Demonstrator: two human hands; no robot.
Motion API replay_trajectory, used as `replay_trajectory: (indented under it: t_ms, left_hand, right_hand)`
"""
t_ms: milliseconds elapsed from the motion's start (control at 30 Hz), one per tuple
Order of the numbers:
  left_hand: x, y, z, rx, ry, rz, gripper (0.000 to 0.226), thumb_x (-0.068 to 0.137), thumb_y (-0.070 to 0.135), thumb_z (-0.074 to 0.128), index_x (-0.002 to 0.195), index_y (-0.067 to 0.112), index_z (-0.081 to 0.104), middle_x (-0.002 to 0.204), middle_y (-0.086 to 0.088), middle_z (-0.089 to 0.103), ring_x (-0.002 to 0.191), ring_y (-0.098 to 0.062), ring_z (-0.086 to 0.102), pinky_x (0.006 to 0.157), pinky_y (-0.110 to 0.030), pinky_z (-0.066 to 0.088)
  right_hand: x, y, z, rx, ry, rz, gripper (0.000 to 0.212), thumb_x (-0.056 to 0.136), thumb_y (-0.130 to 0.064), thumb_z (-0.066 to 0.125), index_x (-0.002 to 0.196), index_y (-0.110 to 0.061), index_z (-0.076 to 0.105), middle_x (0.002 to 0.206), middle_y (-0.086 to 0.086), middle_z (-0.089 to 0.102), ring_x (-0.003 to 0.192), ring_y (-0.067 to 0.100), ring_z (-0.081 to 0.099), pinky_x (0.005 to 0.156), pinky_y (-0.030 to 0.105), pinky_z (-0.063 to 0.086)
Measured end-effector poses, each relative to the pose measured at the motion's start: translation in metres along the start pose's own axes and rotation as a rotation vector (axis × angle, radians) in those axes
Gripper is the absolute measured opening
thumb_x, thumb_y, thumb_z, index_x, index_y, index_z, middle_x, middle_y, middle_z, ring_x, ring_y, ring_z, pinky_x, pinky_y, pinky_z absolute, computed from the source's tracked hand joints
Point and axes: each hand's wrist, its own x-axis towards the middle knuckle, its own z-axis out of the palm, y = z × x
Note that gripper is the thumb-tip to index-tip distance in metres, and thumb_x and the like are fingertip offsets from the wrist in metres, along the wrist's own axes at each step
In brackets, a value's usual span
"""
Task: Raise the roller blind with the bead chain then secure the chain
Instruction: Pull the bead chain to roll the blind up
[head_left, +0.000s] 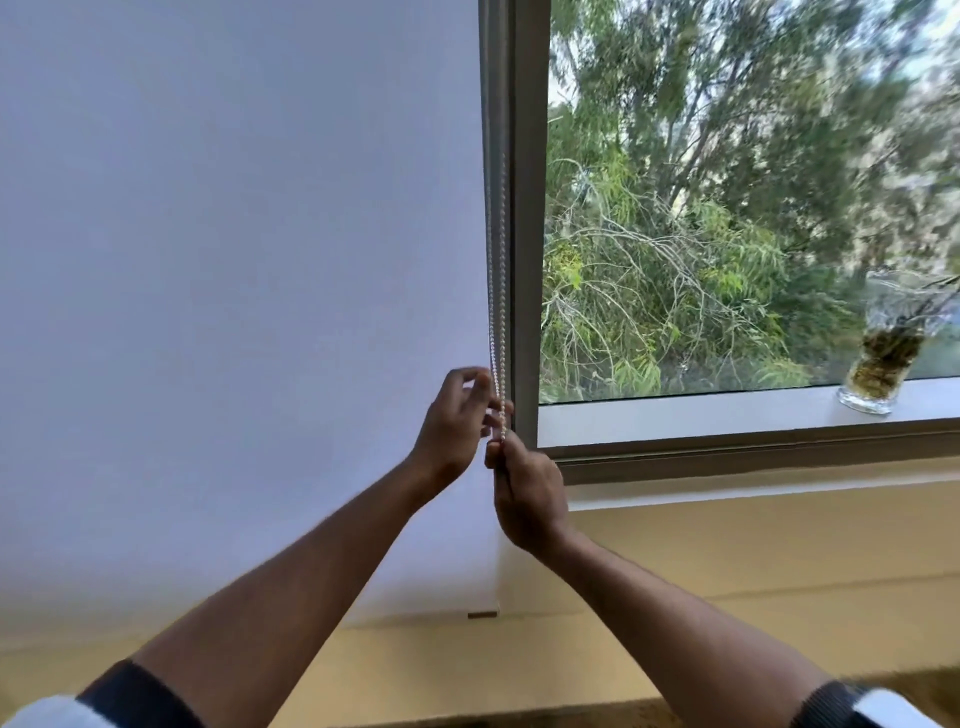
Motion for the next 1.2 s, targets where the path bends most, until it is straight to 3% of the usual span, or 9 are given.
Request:
replay_trajectory:
  t_ms: [133, 233, 367, 467, 633, 867, 1033, 1100, 1200]
  left_hand:
    - [0.013, 0.046, 0.015, -0.19, -0.066, 0.115, 0.047, 0.108, 0.037, 0.027, 0.126, 0.003, 0.053, 0.091, -0.012, 0.071, 0.077, -0.021, 0.07, 0.072, -0.025, 0.058]
    - [0.019, 0.057, 0.025, -0.284, -0.081, 0.152, 0.055, 0.107, 0.043, 0.025, 0.089, 0.008, 0.063, 0.063, -0.003, 0.057, 0.052, -0.015, 0.056, 0.055, -0.029, 0.053]
    - [0.021, 0.044, 0.04, -0.333, 0.006, 0.17, 0.062, 0.108, 0.042, 0.028, 0.048, 0.028, 0.037, 0.042, 0.01, 0.032, 0.036, -0.006, 0.025, 0.04, -0.017, 0.025]
    - [0.022, 0.029, 0.048, -0.321, 0.079, 0.166, 0.064, 0.107, 0.043, 0.031, 0.045, 0.028, 0.035, 0.04, 0.01, 0.03, 0.035, -0.008, 0.023, 0.04, -0.017, 0.023]
    - [0.003, -0.013, 0.061, -0.2, 0.172, 0.049, 0.059, 0.105, 0.04, 0.035, 0.049, 0.021, 0.032, 0.046, -0.003, 0.028, 0.037, -0.013, 0.023, 0.046, -0.028, 0.018]
    - [-0.017, -0.048, 0.072, -0.112, 0.233, -0.025, 0.059, 0.101, 0.046, 0.035, 0.058, 0.006, 0.038, 0.043, -0.001, 0.028, 0.038, -0.014, 0.024, 0.044, -0.025, 0.019]
    - [-0.012, -0.045, 0.075, -0.059, 0.282, -0.075, 0.054, 0.103, 0.046, 0.037, 0.057, 0.017, 0.034, 0.046, 0.001, 0.029, 0.04, -0.013, 0.023, 0.047, -0.026, 0.019]
    - [-0.012, -0.049, 0.078, -0.025, 0.322, -0.067, 0.057, 0.102, 0.048, 0.038, 0.051, 0.022, 0.041, 0.042, 0.009, 0.036, 0.038, -0.009, 0.032, 0.047, -0.025, 0.025]
    - [-0.017, -0.06, 0.087, 0.082, 0.347, -0.064, 0.059, 0.107, 0.039, 0.036, 0.056, 0.029, 0.064, 0.042, 0.011, 0.055, 0.041, 0.002, 0.047, 0.044, -0.018, 0.035]
  right_hand:
    - [0.003, 0.009, -0.002, -0.137, -0.075, -0.117, 0.008, 0.1, -0.023, 0.038, 0.094, -0.026, 0.041, 0.059, 0.014, 0.062, 0.049, 0.042, 0.056, 0.047, 0.04, 0.04]
    - [0.0, 0.019, -0.006, -0.203, -0.087, -0.143, 0.02, 0.097, -0.01, 0.053, 0.091, -0.024, 0.04, 0.056, 0.014, 0.062, 0.047, 0.043, 0.056, 0.045, 0.037, 0.038]
    - [0.002, 0.03, -0.018, -0.296, -0.112, -0.221, 0.013, 0.095, -0.016, 0.055, 0.091, -0.022, 0.044, 0.052, 0.006, 0.062, 0.042, 0.036, 0.055, 0.043, 0.03, 0.027]
    - [0.0, 0.04, -0.023, -0.345, -0.19, -0.221, 0.011, 0.099, -0.027, 0.044, 0.094, -0.019, 0.049, 0.053, 0.007, 0.063, 0.043, 0.036, 0.056, 0.043, 0.029, 0.026]
    - [-0.034, 0.069, -0.02, -0.296, -0.508, -0.147, 0.027, 0.104, -0.033, 0.032, 0.105, -0.017, 0.053, 0.085, 0.012, 0.073, 0.075, 0.044, 0.064, 0.059, 0.043, 0.041]
    - [-0.055, 0.094, -0.031, -0.26, -0.653, -0.037, 0.021, 0.102, -0.04, 0.036, 0.096, -0.026, 0.049, 0.091, 0.006, 0.07, 0.083, 0.035, 0.064, 0.063, 0.04, 0.04]
    - [-0.018, 0.075, -0.041, 0.179, -0.626, 0.268, 0.04, 0.087, -0.029, 0.056, 0.127, -0.021, 0.061, 0.112, 0.0, 0.069, 0.107, 0.018, 0.063, 0.096, 0.041, 0.054]
    - [0.003, 0.061, -0.048, 0.456, -0.535, 0.358, 0.051, 0.078, -0.021, 0.052, 0.128, -0.011, 0.061, 0.117, 0.008, 0.071, 0.111, 0.021, 0.067, 0.095, 0.041, 0.057]
    - [0.035, 0.034, -0.056, 0.762, -0.402, 0.472, 0.039, 0.085, -0.019, 0.051, 0.121, -0.011, 0.063, 0.119, 0.018, 0.07, 0.108, 0.019, 0.07, 0.09, 0.033, 0.055]
